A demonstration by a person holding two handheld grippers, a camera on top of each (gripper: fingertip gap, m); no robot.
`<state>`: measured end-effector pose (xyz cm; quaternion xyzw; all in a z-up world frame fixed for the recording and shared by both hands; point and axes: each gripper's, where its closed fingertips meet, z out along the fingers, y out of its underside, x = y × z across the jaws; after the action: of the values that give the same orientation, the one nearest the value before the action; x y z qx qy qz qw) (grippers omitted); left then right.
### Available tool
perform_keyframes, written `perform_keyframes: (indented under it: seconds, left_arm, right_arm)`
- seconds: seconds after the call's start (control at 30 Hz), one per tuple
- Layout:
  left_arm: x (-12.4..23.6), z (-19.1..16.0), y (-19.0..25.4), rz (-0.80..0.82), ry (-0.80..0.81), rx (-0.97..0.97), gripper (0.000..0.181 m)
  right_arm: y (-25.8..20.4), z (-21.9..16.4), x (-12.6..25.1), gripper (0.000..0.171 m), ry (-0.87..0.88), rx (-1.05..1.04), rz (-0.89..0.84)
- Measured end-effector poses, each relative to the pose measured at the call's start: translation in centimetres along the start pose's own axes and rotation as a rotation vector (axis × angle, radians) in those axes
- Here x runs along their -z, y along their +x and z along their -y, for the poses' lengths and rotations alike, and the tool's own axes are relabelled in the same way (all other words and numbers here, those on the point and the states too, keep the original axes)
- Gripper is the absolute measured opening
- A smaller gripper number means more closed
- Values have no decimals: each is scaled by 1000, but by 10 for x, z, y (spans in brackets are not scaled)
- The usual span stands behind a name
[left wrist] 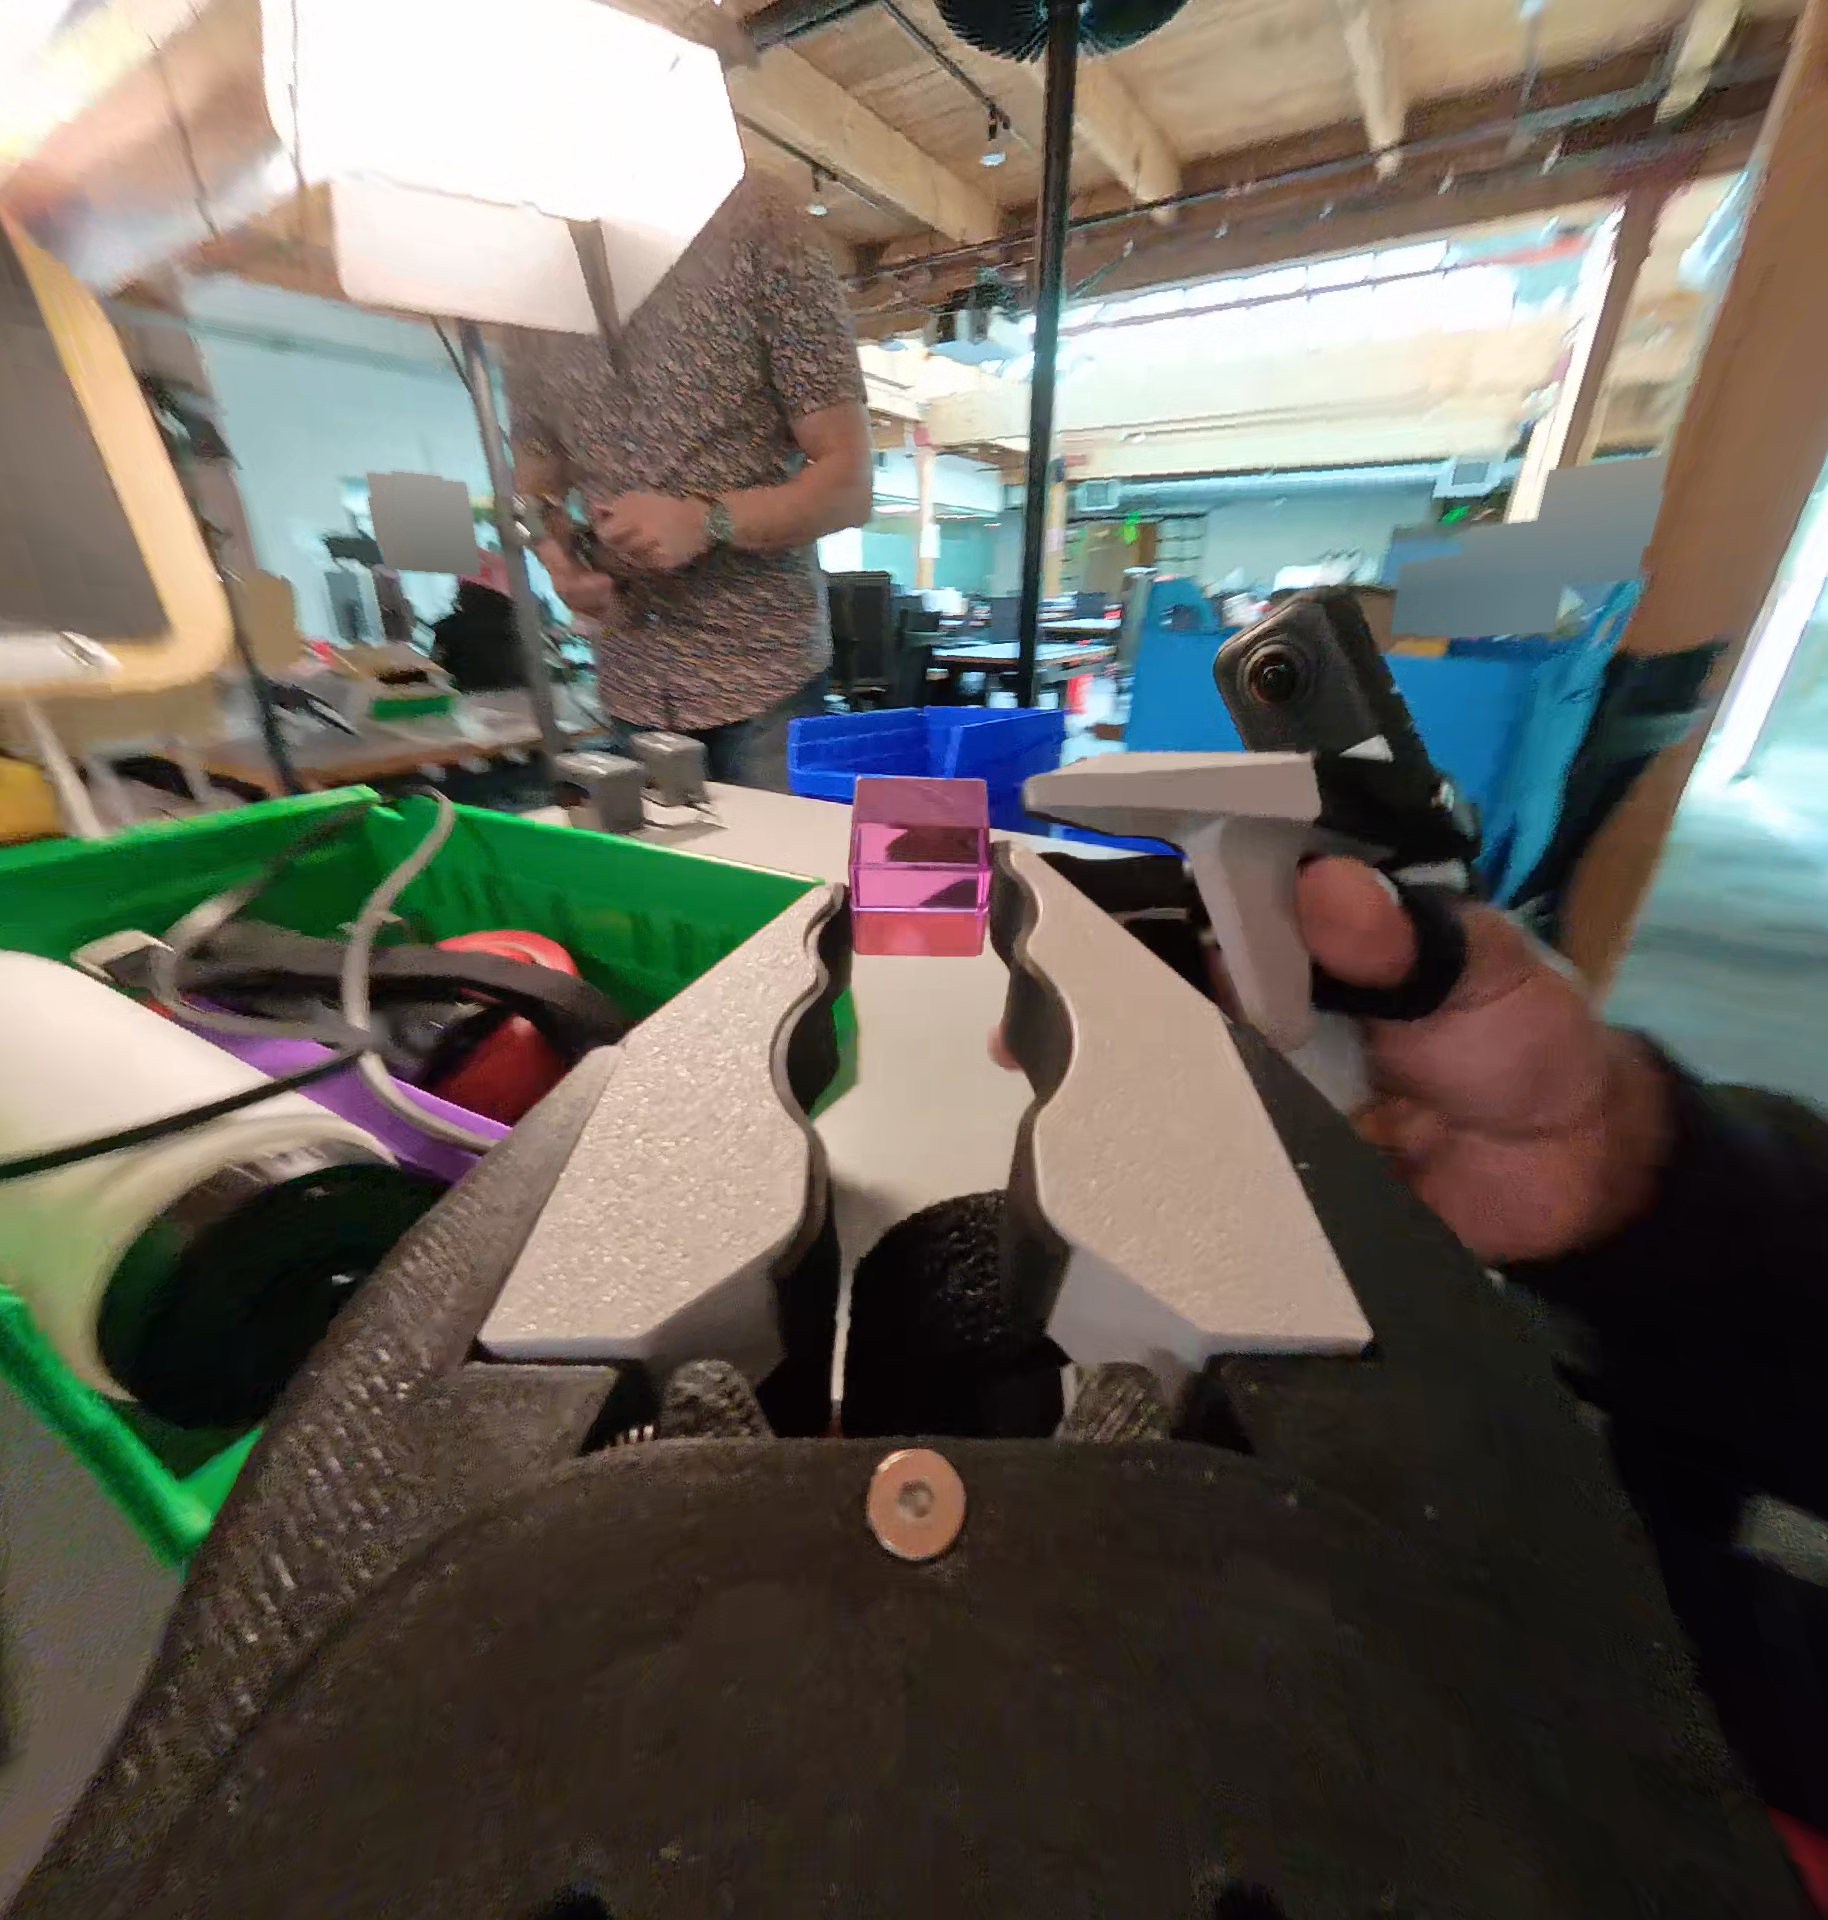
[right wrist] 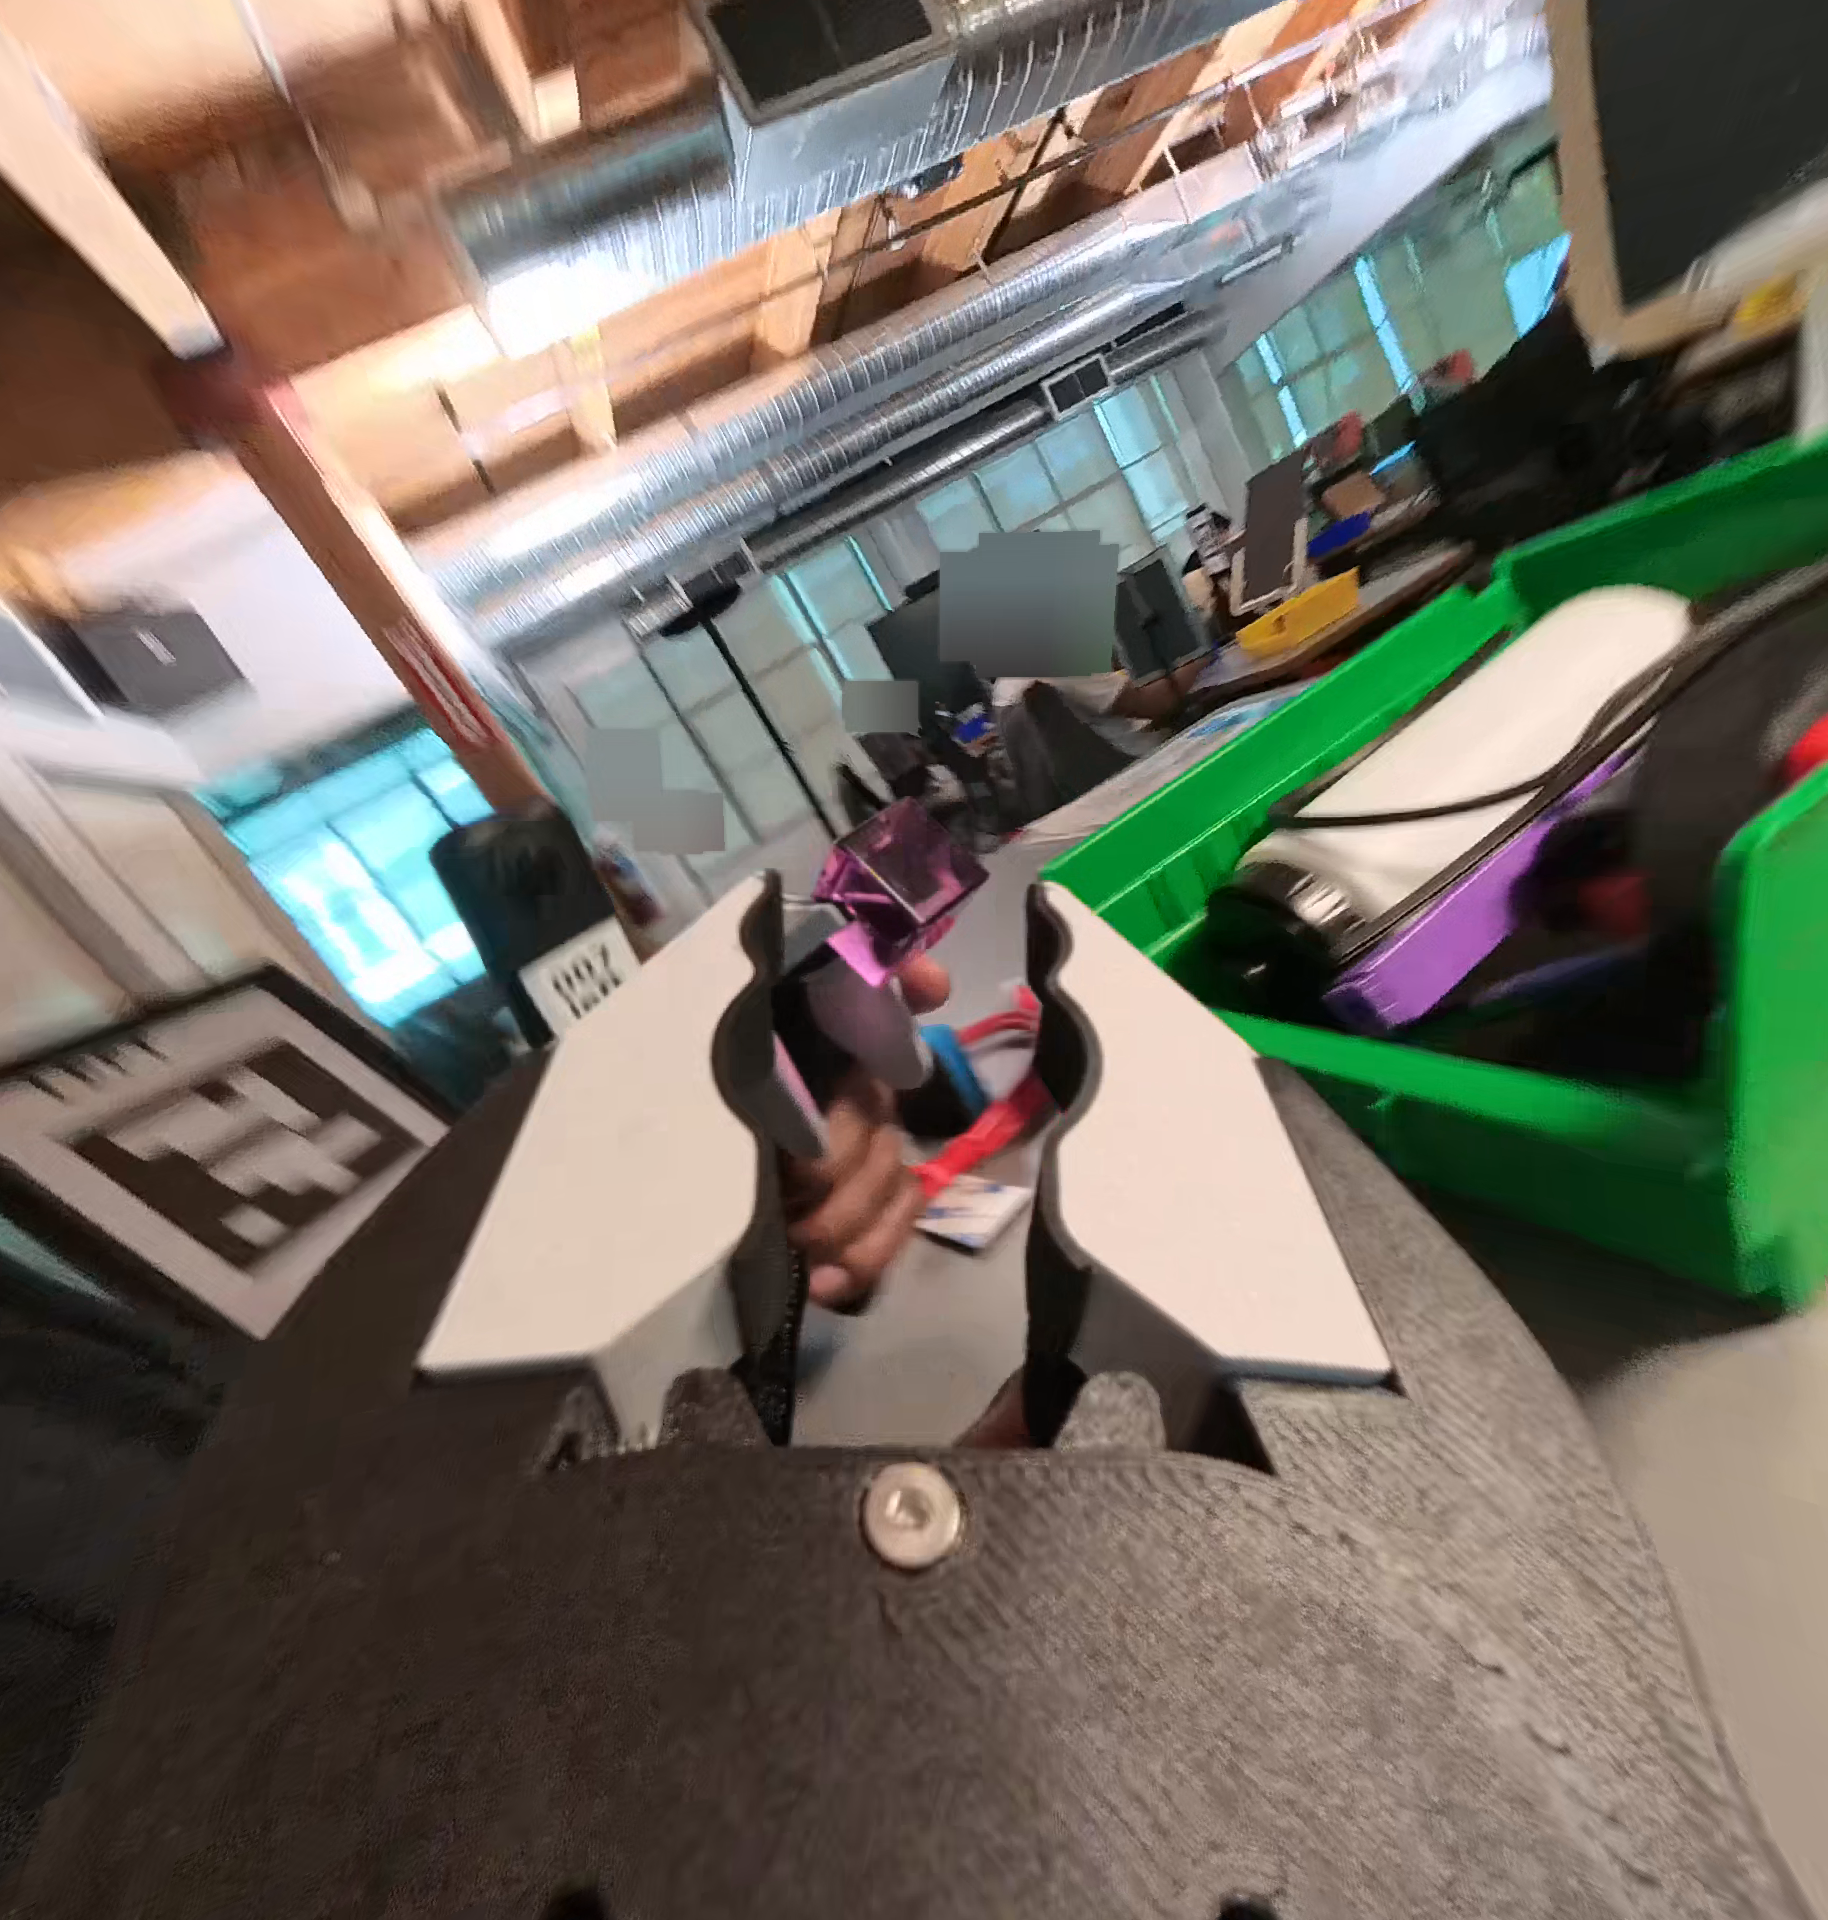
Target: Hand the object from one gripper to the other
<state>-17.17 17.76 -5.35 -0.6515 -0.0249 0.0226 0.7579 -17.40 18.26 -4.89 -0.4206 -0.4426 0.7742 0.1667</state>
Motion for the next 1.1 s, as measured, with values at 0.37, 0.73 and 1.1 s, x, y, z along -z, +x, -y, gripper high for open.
perform_keyframes:
  seconds: [0.37,0.73,1.1]
  left_arm:
    - [8,3,-3,-325,22,838,28]
    - [-5,-5,2,-297,38,914,34]
    - [0,-11,-4,-107,-109,418,49]
  right_arm:
    - [1,-13,5,58,-157,943,-130]
    - [1,-2,2,27,-82,1048,-257]
    - [23,-13,7,26,-213,722,-251]
